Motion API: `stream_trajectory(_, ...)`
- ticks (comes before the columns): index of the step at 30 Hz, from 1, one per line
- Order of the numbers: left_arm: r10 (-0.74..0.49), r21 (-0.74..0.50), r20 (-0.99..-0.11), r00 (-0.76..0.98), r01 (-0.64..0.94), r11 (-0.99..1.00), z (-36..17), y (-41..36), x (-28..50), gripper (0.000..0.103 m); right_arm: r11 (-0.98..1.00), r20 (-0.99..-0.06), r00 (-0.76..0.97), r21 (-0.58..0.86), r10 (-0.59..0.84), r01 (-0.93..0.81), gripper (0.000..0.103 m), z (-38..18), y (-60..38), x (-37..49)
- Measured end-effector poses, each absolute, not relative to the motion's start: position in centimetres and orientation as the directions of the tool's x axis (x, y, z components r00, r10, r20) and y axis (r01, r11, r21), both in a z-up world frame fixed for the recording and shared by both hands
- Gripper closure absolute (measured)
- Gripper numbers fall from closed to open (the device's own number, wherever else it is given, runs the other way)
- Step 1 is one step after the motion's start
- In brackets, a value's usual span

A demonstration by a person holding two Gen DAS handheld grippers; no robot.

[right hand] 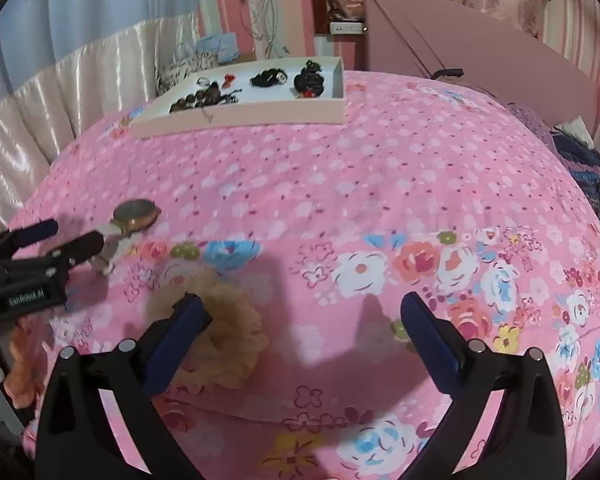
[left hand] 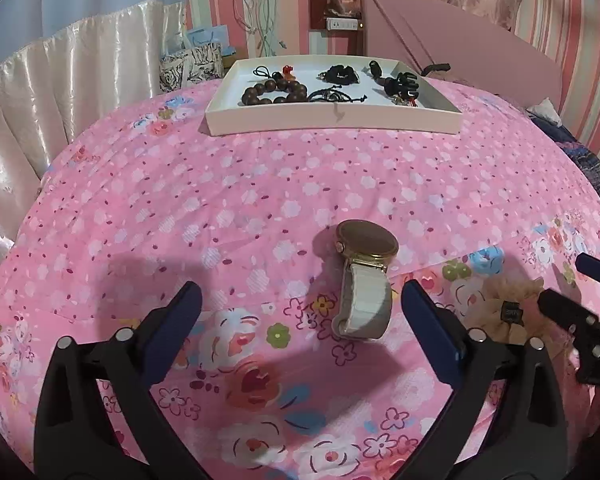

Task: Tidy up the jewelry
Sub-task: 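Withdraw both tools toward the white-strap watch and beige scrunchie, then grasp the white-strap watch with the left tool while the right tool grasps the beige scrunchie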

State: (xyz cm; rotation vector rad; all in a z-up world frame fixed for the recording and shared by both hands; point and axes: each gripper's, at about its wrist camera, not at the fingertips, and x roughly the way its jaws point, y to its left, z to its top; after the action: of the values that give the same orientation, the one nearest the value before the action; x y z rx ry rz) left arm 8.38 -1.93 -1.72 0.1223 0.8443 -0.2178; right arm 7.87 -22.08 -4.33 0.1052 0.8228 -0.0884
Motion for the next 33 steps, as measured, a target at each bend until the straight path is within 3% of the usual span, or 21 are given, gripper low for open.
stream_trajectory(4,-0.158,0.006,-0.757,0.635,0.247,0.969,-1.8,-2.0,8.5,0.015,0.993,-0.759,0.650,0.043,-0.038,0.109,0.010,-5.4,-21.7,8.5)
stream_trajectory(8,-0.175,0.003,-0.772,0.612,0.278,0.961,-2.3,-2.5,8.6,0.032,0.993,-0.764,0.644,0.049,-0.031,0.106,0.015,-5.8,-21.7,8.8)
stream_trajectory(12,-0.175,0.014,-0.790,0.588,0.302,0.953,-3.0,-3.2,8.8,0.044,0.993,-0.769,0.637,0.035,-0.047,0.115,0.029,-6.0,-21.8,9.4)
stream_trajectory(16,-0.207,-0.025,-0.801,0.562,0.314,0.949,-3.3,-3.2,9.3,0.054,0.993,-0.765,0.642,0.021,-0.056,0.112,0.032,-6.0,-21.6,9.6)
stream_trajectory(18,-0.223,-0.040,-0.801,0.556,0.322,0.946,-3.3,-3.2,9.3,0.063,0.994,-0.761,0.646,0.010,-0.062,0.107,0.036,-6.1,-21.4,9.7)
stream_trajectory(20,-0.245,-0.057,-0.802,0.545,0.339,0.939,-3.3,-3.4,9.1,0.078,0.995,-0.757,0.651,0.009,-0.057,0.097,0.044,-6.0,-21.2,9.8)
stream_trajectory(23,-0.240,-0.042,-0.800,0.550,0.348,0.937,-3.4,-3.7,8.9,0.080,0.996,-0.752,0.657,0.003,-0.060,0.094,0.059,-6.0,-21.1,9.9)
stream_trajectory(26,-0.246,-0.052,-0.799,0.548,0.345,0.937,-3.3,-3.6,8.9,0.080,0.995,-0.750,0.660,0.018,-0.048,0.093,0.064,-5.9,-21.4,10.0)
stream_trajectory(29,-0.247,-0.059,-0.799,0.548,0.337,0.940,-3.3,-3.4,9.0,0.081,0.994,-0.744,0.667,0.039,-0.041,0.104,0.082,-5.8,-21.9,10.0)
stream_trajectory(33,-0.234,-0.036,-0.789,0.568,0.338,0.940,-3.1,-3.6,8.6,0.081,0.989,-0.740,0.673,0.087,-0.014,0.116,0.090,-5.8,-22.7,10.0)
